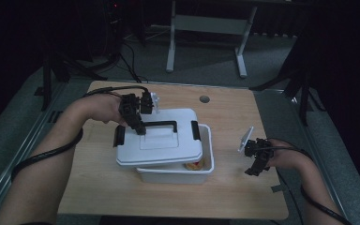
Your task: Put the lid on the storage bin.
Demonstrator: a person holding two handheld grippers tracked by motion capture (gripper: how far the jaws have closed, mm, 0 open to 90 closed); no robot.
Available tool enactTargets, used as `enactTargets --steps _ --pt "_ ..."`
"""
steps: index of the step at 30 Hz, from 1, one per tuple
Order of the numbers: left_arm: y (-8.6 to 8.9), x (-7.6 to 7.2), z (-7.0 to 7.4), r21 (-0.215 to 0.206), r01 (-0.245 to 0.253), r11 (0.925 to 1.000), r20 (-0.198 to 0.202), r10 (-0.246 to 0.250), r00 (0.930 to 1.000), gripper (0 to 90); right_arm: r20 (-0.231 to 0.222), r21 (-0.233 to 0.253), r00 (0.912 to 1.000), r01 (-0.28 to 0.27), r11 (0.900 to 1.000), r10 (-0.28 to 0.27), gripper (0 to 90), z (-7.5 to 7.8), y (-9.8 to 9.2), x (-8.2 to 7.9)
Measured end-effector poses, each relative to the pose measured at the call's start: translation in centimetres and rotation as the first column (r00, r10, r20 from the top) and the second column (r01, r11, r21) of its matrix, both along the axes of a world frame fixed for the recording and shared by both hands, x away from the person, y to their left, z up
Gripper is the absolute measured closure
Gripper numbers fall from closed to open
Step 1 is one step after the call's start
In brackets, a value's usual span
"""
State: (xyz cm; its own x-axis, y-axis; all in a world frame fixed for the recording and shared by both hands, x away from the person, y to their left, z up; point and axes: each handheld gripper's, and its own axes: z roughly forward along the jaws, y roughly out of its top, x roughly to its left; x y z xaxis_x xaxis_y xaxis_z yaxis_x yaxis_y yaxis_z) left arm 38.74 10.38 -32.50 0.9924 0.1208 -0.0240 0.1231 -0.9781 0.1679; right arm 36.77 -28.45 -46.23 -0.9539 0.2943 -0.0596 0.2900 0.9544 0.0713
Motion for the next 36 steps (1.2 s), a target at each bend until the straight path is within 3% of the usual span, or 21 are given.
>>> enactTargets --steps 5,12,36 --pt "-1.8 0.1 0.0 0.0 0.02 0.9998 -0.003 -0.02 0.9998 83.7 0.0 -0.001 1.0 -0.001 1.0 0.001 15.2 -0.1 -0.1 0.0" --pt "-4.3 0.4 -1.3 0.015 0.064 0.9979 -0.015 -0.063 0.9979 83.8 0.001 0.0 1.0 0.001 1.0 -0.001 15.2 -0.2 -0.4 -0.2" --pt "-5.2 1.1 -4.6 0.048 0.056 0.9973 -0.055 -0.054 0.997 83.7 0.004 -0.004 1.0 0.001 1.0 -0.001 15.2 -0.4 -0.5 -0.2"
